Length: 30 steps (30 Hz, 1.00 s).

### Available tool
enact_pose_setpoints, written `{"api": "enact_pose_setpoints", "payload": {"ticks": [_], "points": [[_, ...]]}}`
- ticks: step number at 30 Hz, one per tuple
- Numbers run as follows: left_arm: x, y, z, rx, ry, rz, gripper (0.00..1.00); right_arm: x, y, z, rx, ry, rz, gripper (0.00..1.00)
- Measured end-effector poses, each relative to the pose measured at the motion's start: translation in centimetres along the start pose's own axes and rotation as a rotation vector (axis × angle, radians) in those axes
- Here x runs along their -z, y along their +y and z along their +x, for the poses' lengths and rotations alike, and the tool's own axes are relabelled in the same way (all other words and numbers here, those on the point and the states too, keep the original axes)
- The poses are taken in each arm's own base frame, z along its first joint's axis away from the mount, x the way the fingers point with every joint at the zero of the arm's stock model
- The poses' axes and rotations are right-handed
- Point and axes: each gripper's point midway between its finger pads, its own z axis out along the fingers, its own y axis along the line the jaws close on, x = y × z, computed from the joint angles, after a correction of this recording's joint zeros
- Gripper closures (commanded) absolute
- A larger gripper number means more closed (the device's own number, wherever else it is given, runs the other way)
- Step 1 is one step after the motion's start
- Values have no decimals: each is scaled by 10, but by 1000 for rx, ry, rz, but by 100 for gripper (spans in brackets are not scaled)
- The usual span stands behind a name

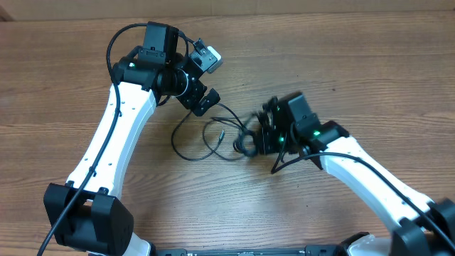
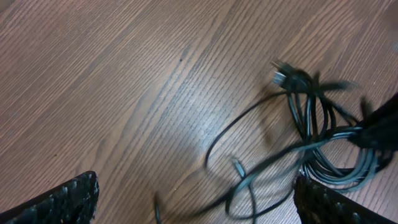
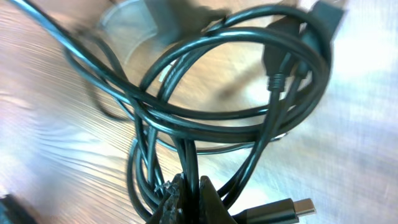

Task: Untangle cables

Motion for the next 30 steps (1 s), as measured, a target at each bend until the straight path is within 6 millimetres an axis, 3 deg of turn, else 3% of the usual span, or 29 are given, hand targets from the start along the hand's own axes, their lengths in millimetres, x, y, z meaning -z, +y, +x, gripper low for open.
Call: {"api": "enact_pose_setpoints", "payload": {"ticks": [1, 5, 8, 21, 30], "points": [[0, 0, 0, 0, 0, 0, 0, 14, 12, -17, 59, -62, -23, 96], [0, 0, 0, 0, 0, 0, 0, 52, 35, -55, 177, -230, -45, 96], [0, 0, 0, 0, 0, 0, 0, 66, 38, -64, 206, -290, -30, 96], [0, 0, 0, 0, 0, 0, 0, 82, 51, -97, 263, -446, -46, 96], [0, 0, 0, 0, 0, 0, 0, 85, 54, -101, 443, -474, -11, 96]]}}
